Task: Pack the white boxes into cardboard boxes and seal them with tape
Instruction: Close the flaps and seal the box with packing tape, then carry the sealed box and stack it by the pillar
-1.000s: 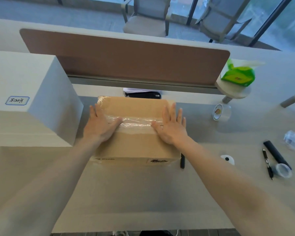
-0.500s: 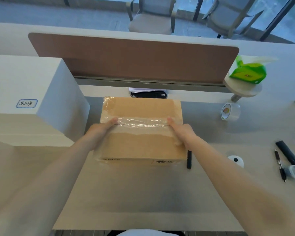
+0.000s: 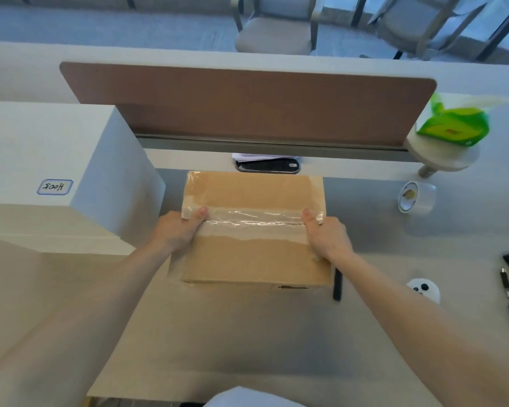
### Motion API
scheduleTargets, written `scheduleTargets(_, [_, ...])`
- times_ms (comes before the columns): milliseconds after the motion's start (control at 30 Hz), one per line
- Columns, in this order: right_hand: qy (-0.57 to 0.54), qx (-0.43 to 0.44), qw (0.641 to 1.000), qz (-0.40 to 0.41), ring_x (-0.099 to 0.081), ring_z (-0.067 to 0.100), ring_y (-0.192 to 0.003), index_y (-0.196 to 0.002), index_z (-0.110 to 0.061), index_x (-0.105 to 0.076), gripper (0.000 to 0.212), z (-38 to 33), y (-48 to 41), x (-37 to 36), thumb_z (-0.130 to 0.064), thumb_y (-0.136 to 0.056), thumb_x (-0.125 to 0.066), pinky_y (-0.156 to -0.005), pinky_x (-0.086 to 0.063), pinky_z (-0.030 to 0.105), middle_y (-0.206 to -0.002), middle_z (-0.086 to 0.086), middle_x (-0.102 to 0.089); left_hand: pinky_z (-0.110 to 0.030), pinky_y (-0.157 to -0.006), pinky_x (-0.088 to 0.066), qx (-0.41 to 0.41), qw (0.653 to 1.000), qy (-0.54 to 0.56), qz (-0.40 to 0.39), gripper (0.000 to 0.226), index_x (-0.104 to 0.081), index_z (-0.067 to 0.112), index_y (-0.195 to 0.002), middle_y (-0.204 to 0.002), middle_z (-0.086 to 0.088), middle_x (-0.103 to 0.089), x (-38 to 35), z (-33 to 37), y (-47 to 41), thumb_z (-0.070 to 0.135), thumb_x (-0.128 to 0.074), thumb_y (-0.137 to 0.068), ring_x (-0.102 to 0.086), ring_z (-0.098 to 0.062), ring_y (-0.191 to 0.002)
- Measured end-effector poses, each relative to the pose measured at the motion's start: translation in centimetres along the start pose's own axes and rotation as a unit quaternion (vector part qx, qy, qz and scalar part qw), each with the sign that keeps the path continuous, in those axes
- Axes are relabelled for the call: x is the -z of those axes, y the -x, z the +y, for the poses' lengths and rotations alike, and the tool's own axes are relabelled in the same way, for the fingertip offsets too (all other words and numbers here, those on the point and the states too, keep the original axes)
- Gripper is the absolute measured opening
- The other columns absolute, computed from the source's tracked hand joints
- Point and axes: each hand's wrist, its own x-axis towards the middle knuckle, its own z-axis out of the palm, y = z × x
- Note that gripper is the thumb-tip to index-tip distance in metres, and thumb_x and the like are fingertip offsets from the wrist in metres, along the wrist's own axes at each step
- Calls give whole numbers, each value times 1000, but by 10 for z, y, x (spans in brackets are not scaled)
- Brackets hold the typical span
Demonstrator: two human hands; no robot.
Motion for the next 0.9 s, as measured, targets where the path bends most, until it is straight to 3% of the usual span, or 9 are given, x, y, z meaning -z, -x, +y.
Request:
scheduleTargets(67, [-13,-14,1000,-1,-57,25,-82,-99,-4,-59,70,-1,2,-1,-69,-93,-36,-72,-42,35,-98,10,-62,-39,-88,-49,3,999,36,-2,83,-74,10,-107,-109,-14,-70,-1,-1,3,83,-43,-83,-62,-36,-107])
scheduleTargets(133, [-47,-41,998,-5,-58,25,-91,-109,-4,-61,75,-5,5,0,-73,-90,-38,-79,-44,36,-108,10,-64,-36,-83,-51,13,989,149,-15,70,-73,15,-109,-107,-6,-70,-2,-3,5,77,-56,-80,-65,-28,-99])
scheduleTargets(233, [-72,-56,996,12,-56,29,-101,-119,-6,-62,79,-14,14,0,-75,-87,-40,-86,-43,37,-115,9,-62,-29,-68,-50,9,942,317,-108,48,-66,22,-120,-110,4,-70,1,-5,8,58,-66,-88,-66,-13,-92])
scheduleTargets(300, [-62,-68,995,27,-56,30,-104,-120,-9,-62,77,-20,22,-3,-75,-86,-42,-87,-42,37,-117,10,-62,-31,-73,-50,6,920,358,-160,50,-62,24,-123,-111,6,-67,7,-7,4,57,-67,-86,-64,-14,-97])
scheduleTargets(367, [-33,-75,996,43,-56,33,-111,-119,-8,-63,75,-24,31,-7,-73,-88,-42,-86,-42,36,-121,13,-62,-33,-81,-47,-2,916,363,-170,53,-60,24,-125,-112,6,-64,12,-9,-1,57,-69,-84,-60,-16,-101])
scheduleTargets(467, [-13,-71,994,80,-56,35,-113,-106,-7,-65,65,-30,50,-11,-66,-93,-41,-82,-40,35,-119,18,-64,-30,-72,-46,-21,909,373,-185,55,-62,23,-122,-108,7,-64,20,-17,-2,58,-72,-81,-61,-14,-98])
scheduleTargets(533, [-12,-78,991,109,-57,36,-112,-111,-2,-64,73,-35,65,-8,-68,-92,-41,-80,-41,35,-119,20,-64,-32,-70,-48,-27,905,375,-198,54,-66,24,-119,-110,3,-68,25,-19,0,59,-75,-78,-65,-18,-99])
scheduleTargets(733, [-68,-115,976,174,-53,36,-118,-130,2,-56,89,-34,111,32,-75,-89,-35,-95,-39,39,-131,20,-57,-37,-76,-58,-89,889,367,-261,28,-73,16,-103,-103,-7,-77,35,12,17,25,-83,-79,-74,-25,-91])
scheduleTargets(900, [-63,-146,956,245,-55,26,-98,-122,-9,-62,83,-4,174,74,-79,-86,-34,-82,-39,36,-118,11,-63,-49,-90,-56,-147,868,340,-331,45,-68,23,-109,-103,-3,-76,21,60,52,43,-84,-71,-73,-29,-94])
